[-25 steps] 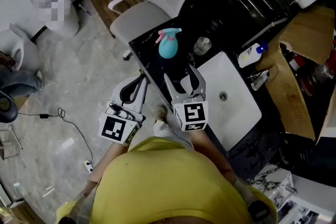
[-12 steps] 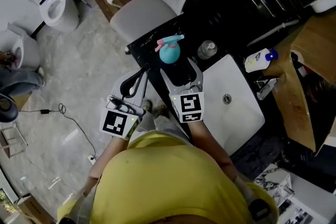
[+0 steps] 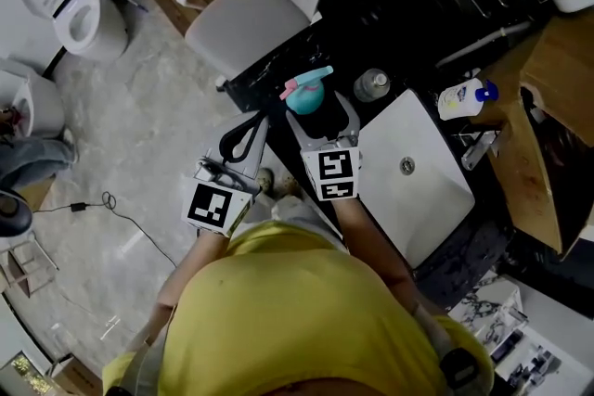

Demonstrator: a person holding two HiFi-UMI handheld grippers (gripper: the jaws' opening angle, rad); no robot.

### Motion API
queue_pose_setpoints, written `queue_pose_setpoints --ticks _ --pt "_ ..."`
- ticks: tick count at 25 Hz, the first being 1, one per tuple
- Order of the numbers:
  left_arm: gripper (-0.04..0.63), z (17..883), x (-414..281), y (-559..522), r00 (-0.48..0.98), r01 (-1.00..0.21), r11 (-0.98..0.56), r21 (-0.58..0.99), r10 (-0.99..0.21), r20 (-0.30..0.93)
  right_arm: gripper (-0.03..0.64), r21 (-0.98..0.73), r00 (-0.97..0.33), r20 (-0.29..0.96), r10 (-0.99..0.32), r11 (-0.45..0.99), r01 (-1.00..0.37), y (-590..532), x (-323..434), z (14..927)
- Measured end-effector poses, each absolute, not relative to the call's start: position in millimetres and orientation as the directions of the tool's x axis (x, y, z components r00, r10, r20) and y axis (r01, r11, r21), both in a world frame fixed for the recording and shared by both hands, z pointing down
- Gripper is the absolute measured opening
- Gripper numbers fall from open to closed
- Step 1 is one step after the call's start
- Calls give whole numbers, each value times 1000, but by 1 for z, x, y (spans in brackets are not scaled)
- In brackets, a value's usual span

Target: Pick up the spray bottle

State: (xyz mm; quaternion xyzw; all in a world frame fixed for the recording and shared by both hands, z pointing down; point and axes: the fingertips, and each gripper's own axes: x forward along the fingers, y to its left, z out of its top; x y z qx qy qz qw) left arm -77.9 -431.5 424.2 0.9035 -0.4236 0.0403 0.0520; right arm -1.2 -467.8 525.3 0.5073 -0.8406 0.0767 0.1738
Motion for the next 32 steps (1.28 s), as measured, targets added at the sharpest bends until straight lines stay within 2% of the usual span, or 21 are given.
queue_pose_setpoints --ticks 5,16,19,21,32 --pt "2 443 -80 -444 662 -749 -657 84 -733 157 383 49 -399 389 -830 451 -891 -477 -5 539" --pt "2 455 -87 -461 693 -721 -684 116 -702 163 428 20 -371 427 -825 419 -908 -506 -13 568" --pt "2 455 -91 -463 695 -718 -685 119 -700 166 426 17 -372 421 -827 418 -908 -511 -16 569" --pt "2 457 -96 -465 690 -723 -682 112 -704 168 403 18 -368 423 -828 414 -910 -513 -16 569" --pt "2 451 -106 -460 681 -732 -671 119 -716 156 400 33 -367 399 -840 413 -910 -510 -18 554"
